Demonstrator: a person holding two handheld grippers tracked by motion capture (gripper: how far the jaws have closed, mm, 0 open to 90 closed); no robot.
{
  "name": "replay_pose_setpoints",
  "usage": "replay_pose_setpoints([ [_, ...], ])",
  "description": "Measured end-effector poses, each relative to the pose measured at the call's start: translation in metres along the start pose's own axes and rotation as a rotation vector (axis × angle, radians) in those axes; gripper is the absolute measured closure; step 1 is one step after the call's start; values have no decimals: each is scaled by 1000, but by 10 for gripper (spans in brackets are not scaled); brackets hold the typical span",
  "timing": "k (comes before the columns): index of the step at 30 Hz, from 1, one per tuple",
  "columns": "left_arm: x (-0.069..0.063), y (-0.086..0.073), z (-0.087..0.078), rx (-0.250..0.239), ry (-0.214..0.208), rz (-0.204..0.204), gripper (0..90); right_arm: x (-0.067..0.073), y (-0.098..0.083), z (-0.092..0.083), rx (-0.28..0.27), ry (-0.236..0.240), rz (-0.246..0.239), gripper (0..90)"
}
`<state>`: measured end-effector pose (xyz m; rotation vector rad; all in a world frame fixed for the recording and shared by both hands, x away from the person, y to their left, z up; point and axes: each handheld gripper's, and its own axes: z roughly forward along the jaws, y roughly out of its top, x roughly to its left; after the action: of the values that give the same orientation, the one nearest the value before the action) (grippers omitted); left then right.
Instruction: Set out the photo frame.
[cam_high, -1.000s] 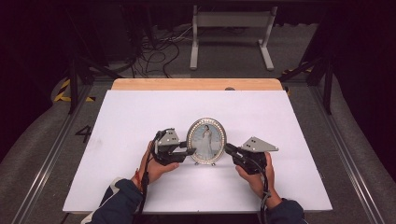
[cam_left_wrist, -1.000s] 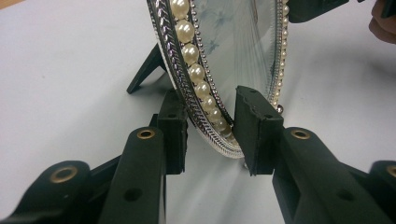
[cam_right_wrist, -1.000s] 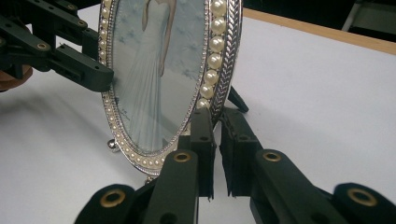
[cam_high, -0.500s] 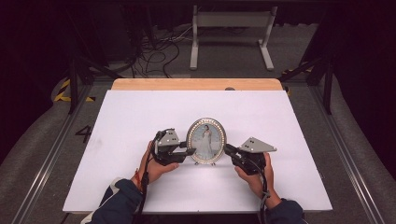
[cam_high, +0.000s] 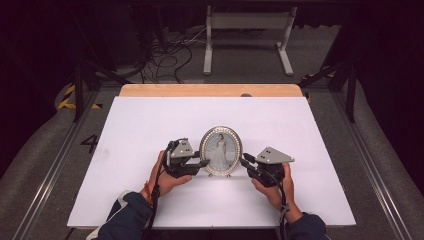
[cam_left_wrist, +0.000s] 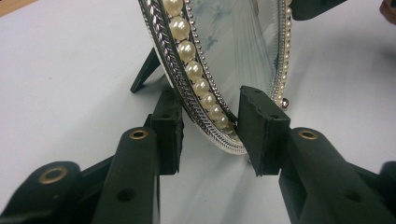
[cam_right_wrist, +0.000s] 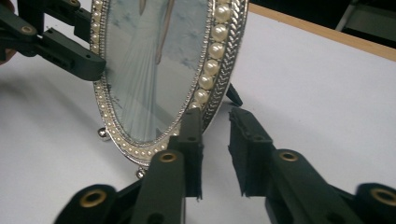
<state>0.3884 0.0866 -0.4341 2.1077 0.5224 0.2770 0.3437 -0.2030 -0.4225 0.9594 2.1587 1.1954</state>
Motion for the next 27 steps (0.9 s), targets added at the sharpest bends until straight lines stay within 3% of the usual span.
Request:
replay_pose_setpoints([
  [10,-1,0,-1,29,43,19,489,0,0,4,37,7,-14,510],
  [14,-3,0,-1,49,69,41,365,1,-1,9,65,-3,-14,364],
  [18,-3,0,0,56,96,37,249,3,-1,13,85,7,-27,285],
  [24,-3,-1,0,39,96,19,109,4,-2,16,95,22,-29,171],
  [27,-4,-1,-2,32,93,30,74,3,-2,16,85,35,-25,129],
])
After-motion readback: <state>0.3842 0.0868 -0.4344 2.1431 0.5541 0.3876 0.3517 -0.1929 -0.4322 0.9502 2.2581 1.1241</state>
